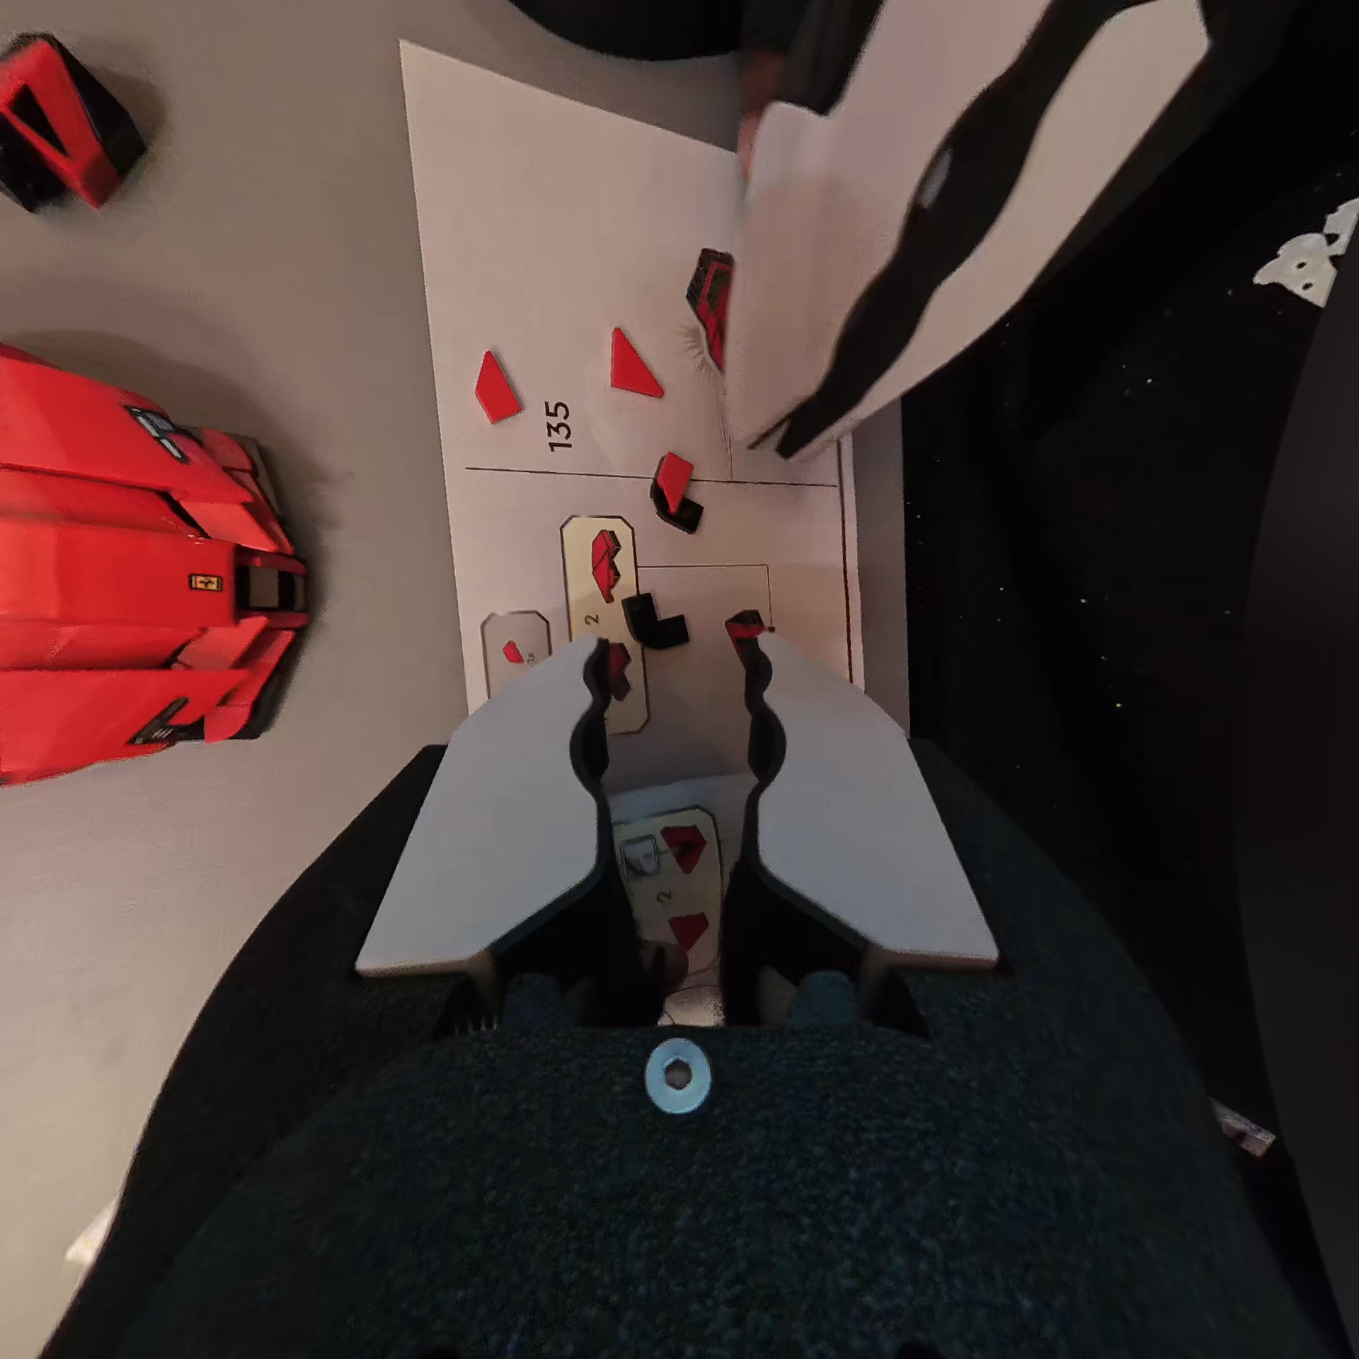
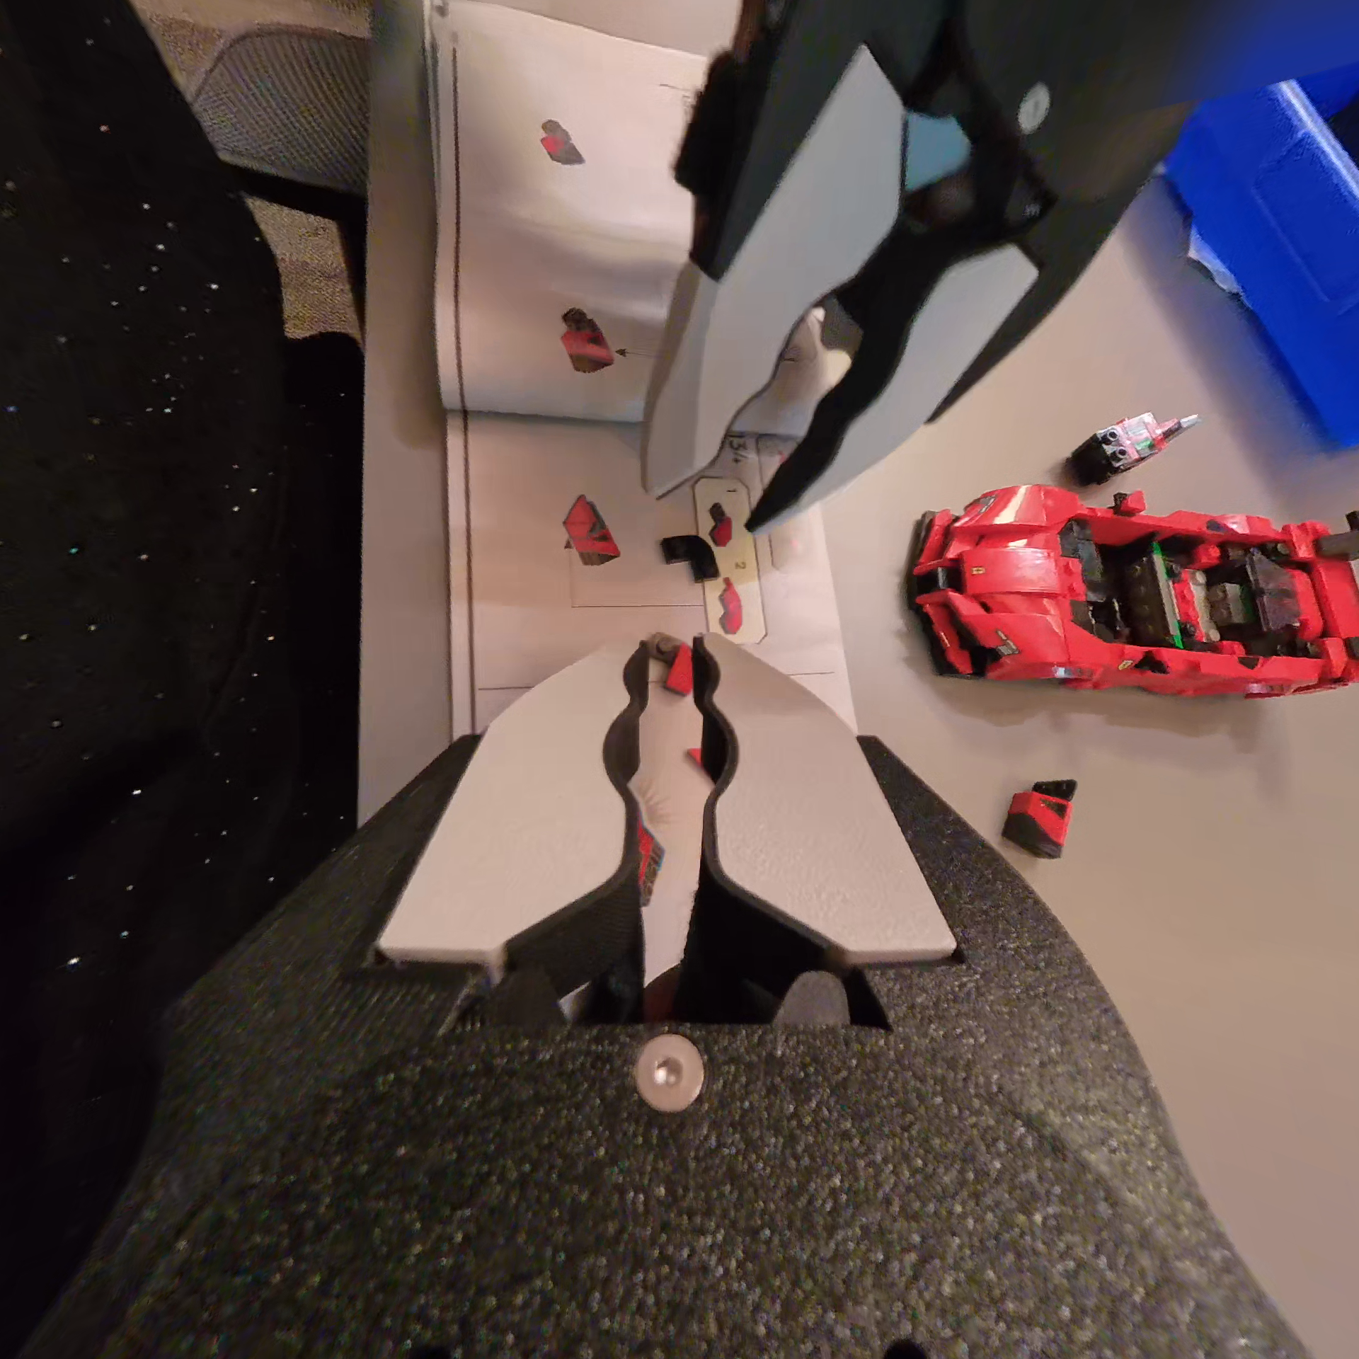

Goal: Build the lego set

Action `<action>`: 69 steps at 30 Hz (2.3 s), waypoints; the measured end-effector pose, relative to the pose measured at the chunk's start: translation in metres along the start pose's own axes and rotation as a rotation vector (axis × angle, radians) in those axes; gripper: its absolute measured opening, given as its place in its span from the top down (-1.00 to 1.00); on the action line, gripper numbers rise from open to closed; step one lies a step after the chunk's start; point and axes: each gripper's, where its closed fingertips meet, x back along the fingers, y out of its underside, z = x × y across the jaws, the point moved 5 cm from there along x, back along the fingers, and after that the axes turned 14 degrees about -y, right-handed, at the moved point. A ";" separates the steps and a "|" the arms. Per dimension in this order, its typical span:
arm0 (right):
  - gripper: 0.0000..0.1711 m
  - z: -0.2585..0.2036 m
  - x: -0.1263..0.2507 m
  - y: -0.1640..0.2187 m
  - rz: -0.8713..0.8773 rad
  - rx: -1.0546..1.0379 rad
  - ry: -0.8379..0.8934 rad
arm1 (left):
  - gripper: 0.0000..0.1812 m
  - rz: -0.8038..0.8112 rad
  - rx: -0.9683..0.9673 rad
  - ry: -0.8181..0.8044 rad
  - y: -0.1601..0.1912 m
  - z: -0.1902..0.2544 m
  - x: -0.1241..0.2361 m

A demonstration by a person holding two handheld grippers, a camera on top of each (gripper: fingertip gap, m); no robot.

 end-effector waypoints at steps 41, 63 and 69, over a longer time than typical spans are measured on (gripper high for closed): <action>0.92 0.030 0.006 0.021 0.037 -0.542 0.227 | 0.96 0.764 0.131 -0.417 0.034 0.006 0.077; 0.72 0.006 -0.012 0.010 -0.076 -0.407 0.102 | 0.96 0.691 0.103 -0.397 0.033 0.006 0.063; 0.74 0.006 -0.020 0.015 -0.097 -0.367 0.063 | 0.96 0.679 0.084 -0.393 0.030 0.010 0.062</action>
